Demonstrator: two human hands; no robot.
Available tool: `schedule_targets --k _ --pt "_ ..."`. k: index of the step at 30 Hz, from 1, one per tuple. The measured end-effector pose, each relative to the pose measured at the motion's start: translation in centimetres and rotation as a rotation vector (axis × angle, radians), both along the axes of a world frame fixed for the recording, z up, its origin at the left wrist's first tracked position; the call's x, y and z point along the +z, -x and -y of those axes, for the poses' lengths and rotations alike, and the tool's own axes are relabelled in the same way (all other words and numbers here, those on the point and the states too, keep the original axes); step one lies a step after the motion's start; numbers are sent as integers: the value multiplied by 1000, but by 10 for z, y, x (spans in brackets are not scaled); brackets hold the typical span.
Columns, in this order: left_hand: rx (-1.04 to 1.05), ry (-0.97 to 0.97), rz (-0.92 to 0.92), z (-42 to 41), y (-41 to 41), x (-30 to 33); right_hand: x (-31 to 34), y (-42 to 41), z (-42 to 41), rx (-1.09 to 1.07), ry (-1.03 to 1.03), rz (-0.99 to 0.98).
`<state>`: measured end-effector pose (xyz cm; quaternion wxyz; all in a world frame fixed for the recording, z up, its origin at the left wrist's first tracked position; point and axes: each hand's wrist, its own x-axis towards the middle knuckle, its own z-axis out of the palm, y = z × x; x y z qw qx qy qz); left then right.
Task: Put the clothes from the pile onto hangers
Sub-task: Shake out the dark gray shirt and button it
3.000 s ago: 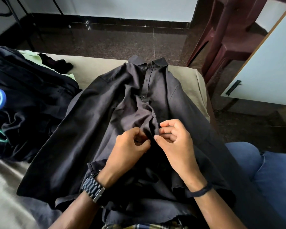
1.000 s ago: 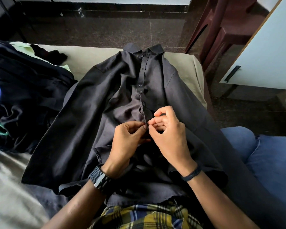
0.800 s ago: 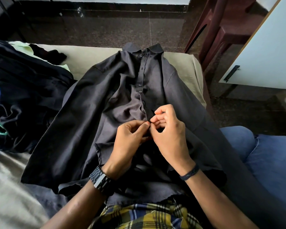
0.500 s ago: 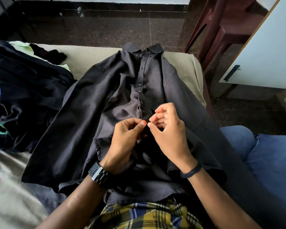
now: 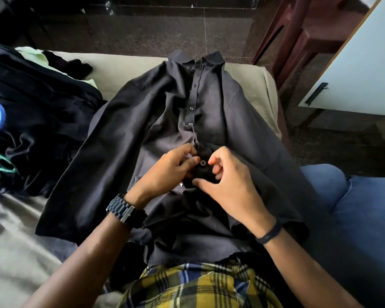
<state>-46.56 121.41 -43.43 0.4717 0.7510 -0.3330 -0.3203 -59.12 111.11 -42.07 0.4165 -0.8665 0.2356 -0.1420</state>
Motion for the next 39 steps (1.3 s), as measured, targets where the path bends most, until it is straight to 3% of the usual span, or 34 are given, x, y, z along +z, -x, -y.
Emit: schedule_targets --k 3,5,8,9,12,15,19,23,26,30,33,35,37,39 --pt "-104 -4 -165 -5 1 -4 -15 7 -6 91 212 -140" --pt "-197 -107 -30 -10 1 -9 -20 7 -4 109 259 -201" --pt "-283 -266 394 -18 -3 -17 -20 7 1 64 239 -165" --pt "-301 -298 462 -20 -5 -20 -19 7 2 42 234 -141" --pt "-313 -393 493 -26 -7 -22 -19 9 7 16 203 -131" --pt "-329 -457 505 -31 -6 -18 -21 17 8 124 207 -295" --pt "-221 -426 522 -35 -3 -12 -24 21 1 179 415 -389" --pt "-127 -337 439 -38 2 -6 -17 19 3 152 377 -419" --pt "-113 -337 346 -40 5 -3 -13 18 -1 267 553 -537" --pt "-44 -286 -60 -42 10 2 -12 16 -3 248 582 -548" --pt "60 -191 -259 -42 13 2 -14 19 6 129 403 -435" --pt "121 -174 -362 -43 14 2 -10 21 14 90 174 -359" --pt "170 -153 -453 -43 16 2 -4 22 21 106 8 -324" --pt "187 -129 -507 -41 19 2 -1 26 23 160 -30 -365"
